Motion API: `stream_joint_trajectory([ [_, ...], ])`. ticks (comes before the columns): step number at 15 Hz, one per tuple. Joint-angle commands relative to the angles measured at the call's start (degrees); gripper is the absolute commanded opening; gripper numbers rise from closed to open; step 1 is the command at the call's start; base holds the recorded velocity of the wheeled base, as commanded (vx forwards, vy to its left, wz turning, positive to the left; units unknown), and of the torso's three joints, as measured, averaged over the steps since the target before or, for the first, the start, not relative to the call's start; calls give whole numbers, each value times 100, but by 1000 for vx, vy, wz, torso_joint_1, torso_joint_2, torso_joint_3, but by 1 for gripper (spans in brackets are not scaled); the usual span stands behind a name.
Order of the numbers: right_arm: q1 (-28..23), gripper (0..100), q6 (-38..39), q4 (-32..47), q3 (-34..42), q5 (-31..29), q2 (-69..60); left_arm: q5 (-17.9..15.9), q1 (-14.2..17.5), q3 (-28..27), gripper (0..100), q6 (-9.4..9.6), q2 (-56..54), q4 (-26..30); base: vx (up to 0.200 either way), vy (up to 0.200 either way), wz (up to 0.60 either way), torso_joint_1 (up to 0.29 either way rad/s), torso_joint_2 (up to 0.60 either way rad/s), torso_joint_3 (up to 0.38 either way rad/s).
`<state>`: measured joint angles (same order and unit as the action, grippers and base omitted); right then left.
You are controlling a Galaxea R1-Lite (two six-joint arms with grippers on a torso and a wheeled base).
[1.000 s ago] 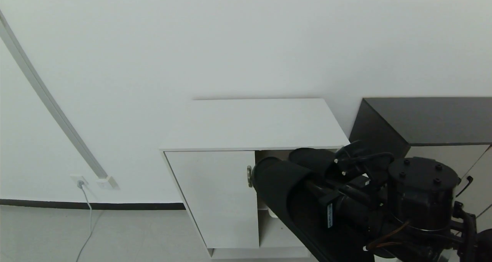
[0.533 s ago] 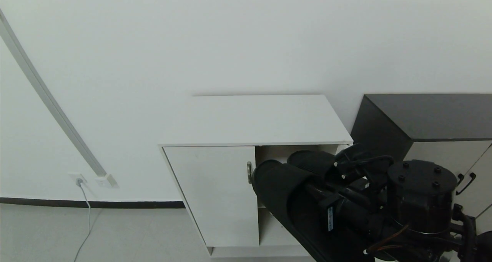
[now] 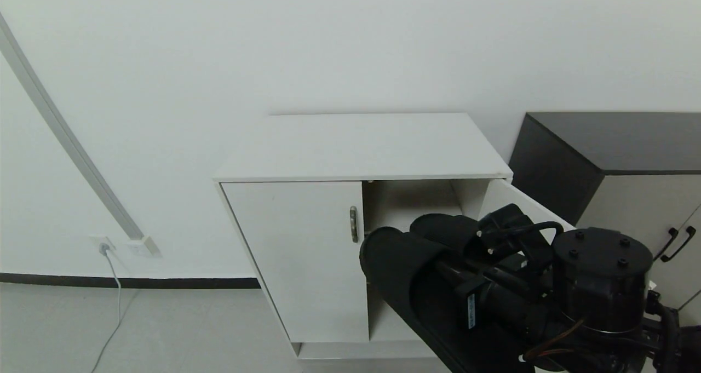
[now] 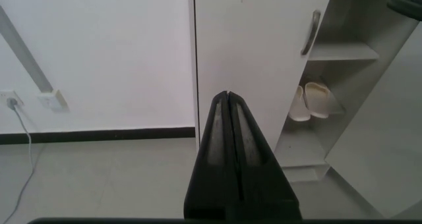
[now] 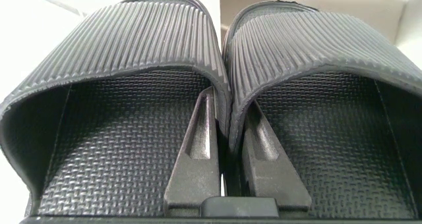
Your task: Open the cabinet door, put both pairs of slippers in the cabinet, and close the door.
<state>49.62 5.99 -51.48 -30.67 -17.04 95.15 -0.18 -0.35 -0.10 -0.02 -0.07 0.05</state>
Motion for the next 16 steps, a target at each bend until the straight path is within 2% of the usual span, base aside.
stream_joint_trajectory([
  [1,4,0,-1,-2,9,-1,-5,1,0,1,0,-6,7,4,0,0,0,-217,544,325],
  [9,4,0,-71,-11,88,-1,-31,1,0,1,0,2,7,-5,0,0,0,-197,514,318],
  [16,13,0,-168,-266,193,-1,13,1,0,1,0,2,7,-5,0,0,0,-141,475,330],
])
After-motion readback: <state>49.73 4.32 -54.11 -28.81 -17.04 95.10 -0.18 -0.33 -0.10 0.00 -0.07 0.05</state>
